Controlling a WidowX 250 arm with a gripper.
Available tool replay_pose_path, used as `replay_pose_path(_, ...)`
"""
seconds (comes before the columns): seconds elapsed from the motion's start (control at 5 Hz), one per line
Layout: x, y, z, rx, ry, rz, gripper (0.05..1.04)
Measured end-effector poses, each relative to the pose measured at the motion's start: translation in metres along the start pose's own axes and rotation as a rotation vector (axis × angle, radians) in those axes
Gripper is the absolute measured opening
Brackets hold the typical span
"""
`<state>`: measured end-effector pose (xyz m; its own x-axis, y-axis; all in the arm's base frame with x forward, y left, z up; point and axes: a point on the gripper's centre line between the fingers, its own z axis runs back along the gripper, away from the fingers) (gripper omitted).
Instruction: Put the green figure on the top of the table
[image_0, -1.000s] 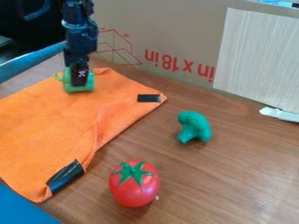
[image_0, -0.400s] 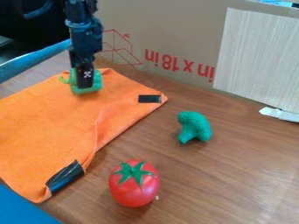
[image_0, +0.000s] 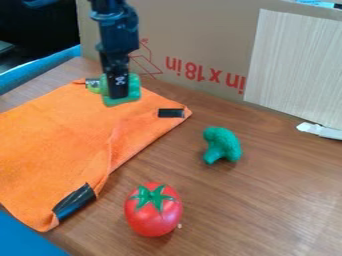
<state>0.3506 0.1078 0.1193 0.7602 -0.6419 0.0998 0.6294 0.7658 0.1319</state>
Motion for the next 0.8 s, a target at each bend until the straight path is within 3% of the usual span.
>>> replay_pose_path(0.6,0.048,-0.088,0.016,-0.036,-0.036,-0.105,0.859)
replay_pose_path(0.8,0.059,-0.113,0.021,-0.096,-0.023,-0.123,0.858)
